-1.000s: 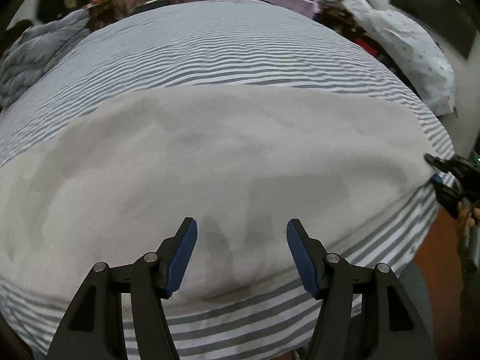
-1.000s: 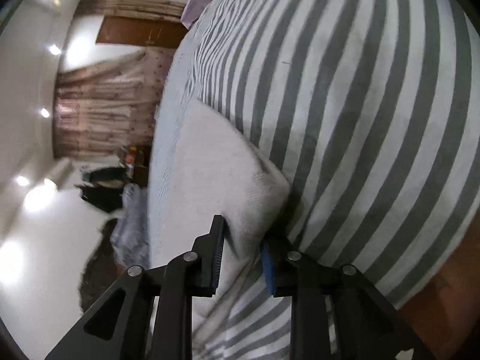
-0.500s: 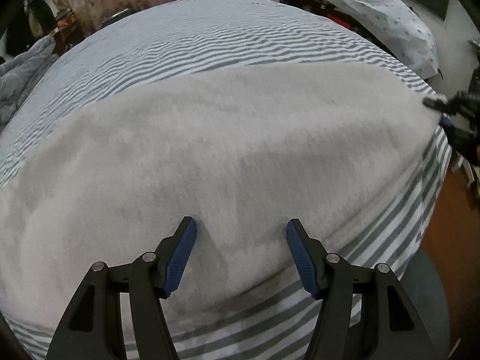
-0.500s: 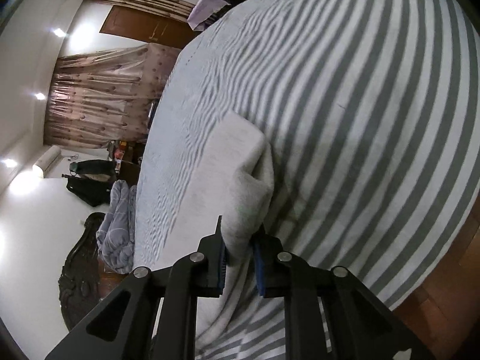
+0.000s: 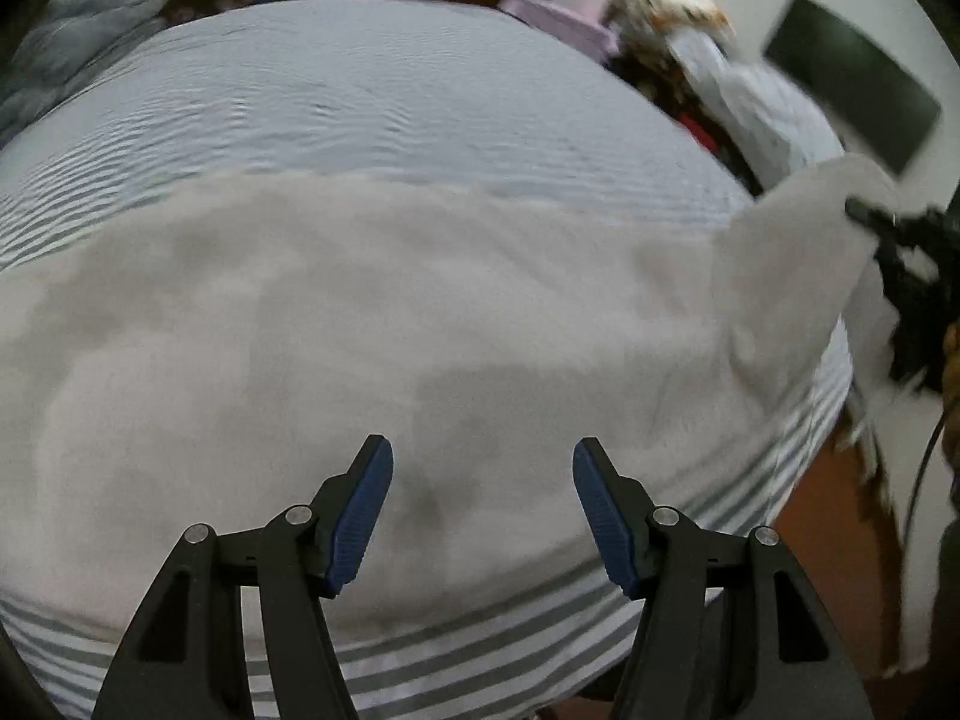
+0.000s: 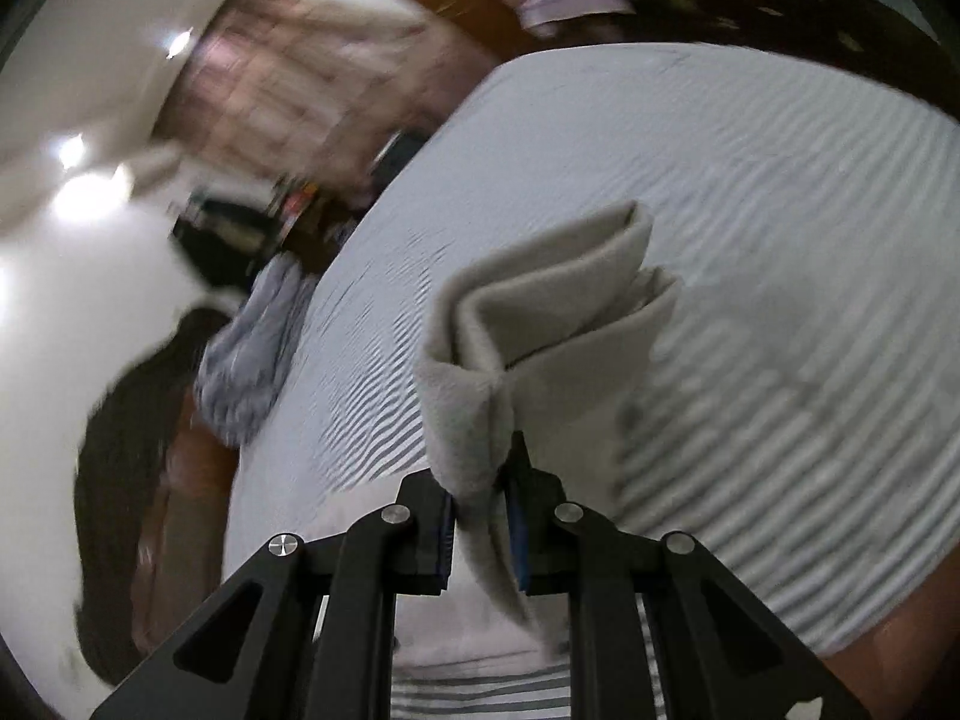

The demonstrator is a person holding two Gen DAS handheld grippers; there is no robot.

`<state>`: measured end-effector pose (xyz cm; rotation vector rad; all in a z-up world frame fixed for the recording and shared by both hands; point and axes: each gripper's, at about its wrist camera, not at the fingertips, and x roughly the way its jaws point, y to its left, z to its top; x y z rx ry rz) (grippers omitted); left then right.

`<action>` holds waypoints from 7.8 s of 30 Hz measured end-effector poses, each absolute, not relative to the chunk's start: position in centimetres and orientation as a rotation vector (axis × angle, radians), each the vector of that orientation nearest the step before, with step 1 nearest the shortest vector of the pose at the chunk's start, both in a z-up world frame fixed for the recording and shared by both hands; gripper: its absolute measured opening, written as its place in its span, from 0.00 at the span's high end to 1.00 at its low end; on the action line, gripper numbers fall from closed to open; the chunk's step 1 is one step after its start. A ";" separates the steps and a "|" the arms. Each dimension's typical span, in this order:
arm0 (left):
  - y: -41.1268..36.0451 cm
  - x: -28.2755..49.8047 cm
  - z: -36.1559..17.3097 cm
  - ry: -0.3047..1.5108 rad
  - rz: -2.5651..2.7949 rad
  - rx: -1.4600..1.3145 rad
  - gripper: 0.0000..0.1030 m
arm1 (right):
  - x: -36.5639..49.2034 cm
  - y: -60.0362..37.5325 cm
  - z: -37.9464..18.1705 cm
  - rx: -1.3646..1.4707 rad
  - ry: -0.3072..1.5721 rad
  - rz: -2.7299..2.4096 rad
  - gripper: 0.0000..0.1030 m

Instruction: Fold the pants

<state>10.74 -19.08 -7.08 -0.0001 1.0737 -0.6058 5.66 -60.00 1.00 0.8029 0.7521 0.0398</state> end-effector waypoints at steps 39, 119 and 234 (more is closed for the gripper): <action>-10.5 13.9 -9.4 1.329 -0.699 -0.557 0.35 | 7.4 -35.5 -11.0 0.641 1.126 0.335 0.61; -13.2 13.3 -10.1 1.083 -0.465 0.114 0.74 | 17.2 -42.7 -8.6 0.329 1.139 -0.060 0.75; -21.4 12.3 0.9 0.696 -0.525 -0.007 0.71 | 7.8 -48.3 -6.0 0.740 1.079 -0.001 0.46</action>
